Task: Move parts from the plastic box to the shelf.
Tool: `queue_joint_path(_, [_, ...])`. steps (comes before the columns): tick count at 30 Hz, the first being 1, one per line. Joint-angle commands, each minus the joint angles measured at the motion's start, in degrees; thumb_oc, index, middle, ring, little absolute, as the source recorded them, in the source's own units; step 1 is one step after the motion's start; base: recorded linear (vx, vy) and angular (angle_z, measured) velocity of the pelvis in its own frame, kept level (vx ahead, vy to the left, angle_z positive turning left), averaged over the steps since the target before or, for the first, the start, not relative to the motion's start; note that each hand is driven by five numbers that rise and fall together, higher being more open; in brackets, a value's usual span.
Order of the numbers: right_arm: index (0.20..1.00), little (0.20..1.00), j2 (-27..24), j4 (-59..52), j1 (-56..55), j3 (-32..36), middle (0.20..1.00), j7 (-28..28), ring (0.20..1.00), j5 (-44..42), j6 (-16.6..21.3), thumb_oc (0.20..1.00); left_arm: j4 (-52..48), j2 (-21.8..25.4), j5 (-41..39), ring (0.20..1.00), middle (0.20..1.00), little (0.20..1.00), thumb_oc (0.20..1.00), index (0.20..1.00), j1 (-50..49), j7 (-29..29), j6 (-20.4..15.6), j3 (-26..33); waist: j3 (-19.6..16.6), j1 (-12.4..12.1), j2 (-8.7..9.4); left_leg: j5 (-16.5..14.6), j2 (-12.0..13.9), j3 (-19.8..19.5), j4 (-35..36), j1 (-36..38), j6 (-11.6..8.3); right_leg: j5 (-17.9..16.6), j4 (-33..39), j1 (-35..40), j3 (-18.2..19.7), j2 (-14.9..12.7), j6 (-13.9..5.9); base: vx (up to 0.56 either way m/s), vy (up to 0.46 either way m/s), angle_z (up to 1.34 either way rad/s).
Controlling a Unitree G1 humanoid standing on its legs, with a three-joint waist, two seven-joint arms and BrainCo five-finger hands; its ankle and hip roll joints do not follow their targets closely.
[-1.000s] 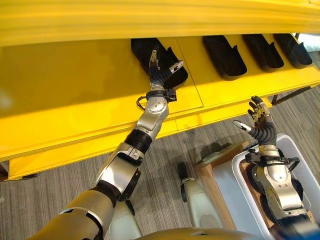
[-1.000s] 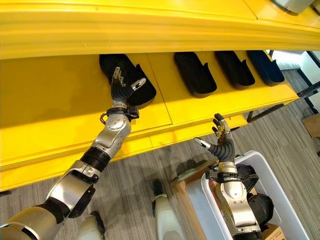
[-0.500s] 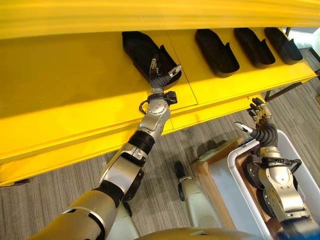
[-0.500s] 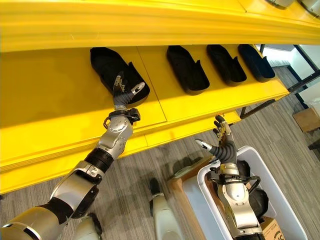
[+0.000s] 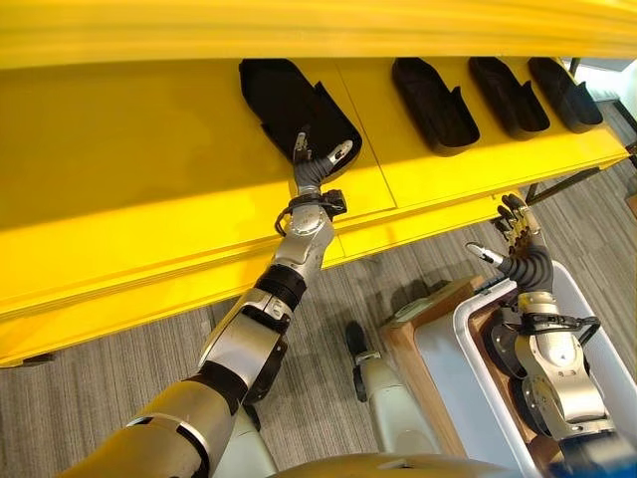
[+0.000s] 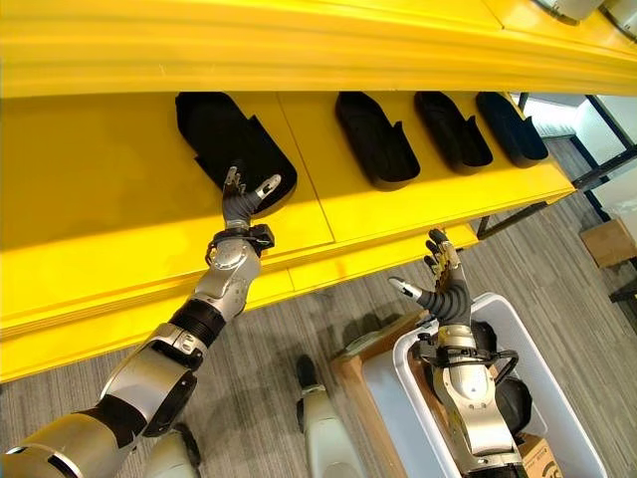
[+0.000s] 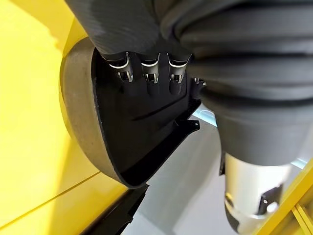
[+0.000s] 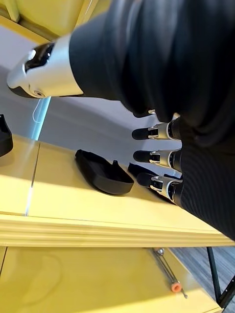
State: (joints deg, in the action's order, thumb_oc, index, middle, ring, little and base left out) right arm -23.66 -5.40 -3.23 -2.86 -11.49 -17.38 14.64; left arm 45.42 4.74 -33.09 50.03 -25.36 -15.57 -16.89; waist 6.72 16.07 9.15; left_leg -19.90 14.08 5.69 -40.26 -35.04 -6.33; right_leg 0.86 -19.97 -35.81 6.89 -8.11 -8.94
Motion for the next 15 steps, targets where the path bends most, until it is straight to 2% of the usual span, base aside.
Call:
queue_joint_path(1, [1.0, 1.0, -4.1, -3.5, 0.9, 3.4, 1.0, -0.1, 1.0, -2.1, 2.8, 1.0, 3.3, -1.4, 0.0, 1.0, 1.0, 1.0, 1.0, 1.0, 1.7, 0.3, -0.4, 0.8, -0.2, 0.1, -2.07, 11.5, 1.7, -5.7, 5.3, -1.3, -0.42, -0.8, -9.4, -2.1, -1.3, 1.2, 2.44, 0.0, 0.0, 0.0])
queue_joint_path(5, [1.0, 1.0, -4.1, -3.4, 0.8, 3.6, 1.0, 0.1, 1.0, -2.2, 2.7, 1.0, 3.1, 0.5, 1.3, 1.0, 1.0, 1.0, 1.0, 1.0, 1.4, 0.6, -0.1, 0.9, -0.1, -0.3, -2.23, 11.4, 1.6, -5.7, 5.3, -1.2, -0.37, -0.7, -9.4, -1.9, -1.4, 1.1, 2.41, 0.0, 0.0, 0.0])
queue_joint_path(6, [1.0, 1.0, -4.2, -3.4, 0.2, 4.1, 1.0, 0.8, 1.0, -2.4, 2.7, 1.0, 3.3, 3.6, 3.8, 1.0, 1.0, 1.0, 1.0, 1.0, 1.4, 1.0, 0.8, 0.9, -0.1, -0.5, -2.58, 11.3, 1.6, -5.8, 4.9, -1.4, -0.29, -0.6, -9.5, -2.0, -1.5, 1.1, 2.38, 0.0, 0.0, 0.0])
queue_joint_path(15, [1.0, 1.0, -4.4, -3.9, -0.3, 5.3, 1.0, 2.2, 1.0, -3.1, 2.5, 1.0, 4.6, 8.3, 7.8, 1.0, 1.0, 1.0, 1.0, 1.0, 1.6, 3.1, 2.4, 0.2, -0.2, -0.9, -3.26, 11.2, 1.4, -5.9, 4.6, -1.9, -0.14, -0.6, -9.6, -2.0, -1.8, 0.8, 2.31, 0.0, 0.0, 0.0])
